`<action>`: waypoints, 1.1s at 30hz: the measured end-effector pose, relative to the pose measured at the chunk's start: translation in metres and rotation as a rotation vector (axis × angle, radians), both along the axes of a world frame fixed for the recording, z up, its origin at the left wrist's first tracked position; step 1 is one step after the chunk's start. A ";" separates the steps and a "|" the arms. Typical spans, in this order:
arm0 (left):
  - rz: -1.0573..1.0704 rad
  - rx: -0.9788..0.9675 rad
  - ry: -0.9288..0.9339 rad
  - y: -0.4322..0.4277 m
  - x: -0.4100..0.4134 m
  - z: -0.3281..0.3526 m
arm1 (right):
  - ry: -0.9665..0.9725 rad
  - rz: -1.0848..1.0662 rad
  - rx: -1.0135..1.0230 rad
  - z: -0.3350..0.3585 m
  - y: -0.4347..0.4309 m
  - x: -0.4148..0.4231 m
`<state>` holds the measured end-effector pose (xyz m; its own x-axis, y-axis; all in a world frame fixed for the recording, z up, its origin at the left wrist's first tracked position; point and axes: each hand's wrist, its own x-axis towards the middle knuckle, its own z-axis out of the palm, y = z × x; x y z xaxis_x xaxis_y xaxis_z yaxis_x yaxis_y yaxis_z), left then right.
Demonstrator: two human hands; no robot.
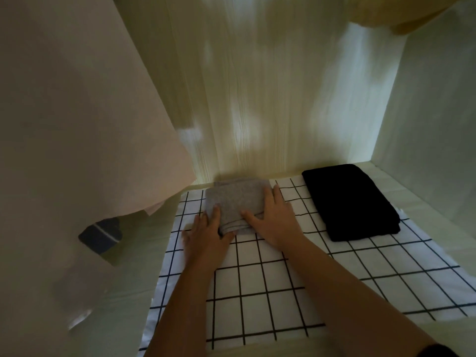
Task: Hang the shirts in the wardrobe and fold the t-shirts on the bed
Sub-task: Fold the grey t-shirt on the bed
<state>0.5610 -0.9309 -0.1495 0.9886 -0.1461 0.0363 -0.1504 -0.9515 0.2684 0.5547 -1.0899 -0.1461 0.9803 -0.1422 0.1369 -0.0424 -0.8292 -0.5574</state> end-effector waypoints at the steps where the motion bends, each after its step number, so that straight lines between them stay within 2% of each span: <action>1: -0.002 -0.004 -0.003 0.000 0.000 0.000 | 0.020 0.022 -0.009 0.000 -0.003 -0.002; 6: 0.001 -0.035 -0.007 0.000 0.000 -0.002 | 0.081 0.100 -0.096 0.001 -0.020 -0.014; 12: 0.001 -0.027 -0.035 0.000 0.001 -0.002 | 0.103 0.040 -0.167 0.000 -0.028 -0.037; 17: 0.017 -0.047 -0.045 -0.001 0.000 -0.002 | 0.146 0.082 -0.223 0.001 -0.033 -0.055; 19: 0.051 -0.036 -0.057 -0.005 -0.004 0.000 | 0.129 0.100 -0.101 0.005 -0.037 -0.064; 22: 0.126 0.009 -0.046 -0.018 -0.017 0.006 | 0.028 0.079 0.245 0.007 -0.046 -0.073; 24: 0.169 0.045 -0.034 -0.029 -0.030 0.009 | -0.047 0.065 0.397 0.005 -0.048 -0.075; 28: 0.207 0.043 0.034 -0.043 -0.055 0.012 | -0.066 0.071 0.414 0.001 -0.049 -0.075; 33: 0.122 -0.096 0.004 -0.036 -0.078 0.012 | -0.116 0.070 0.508 -0.002 -0.048 -0.076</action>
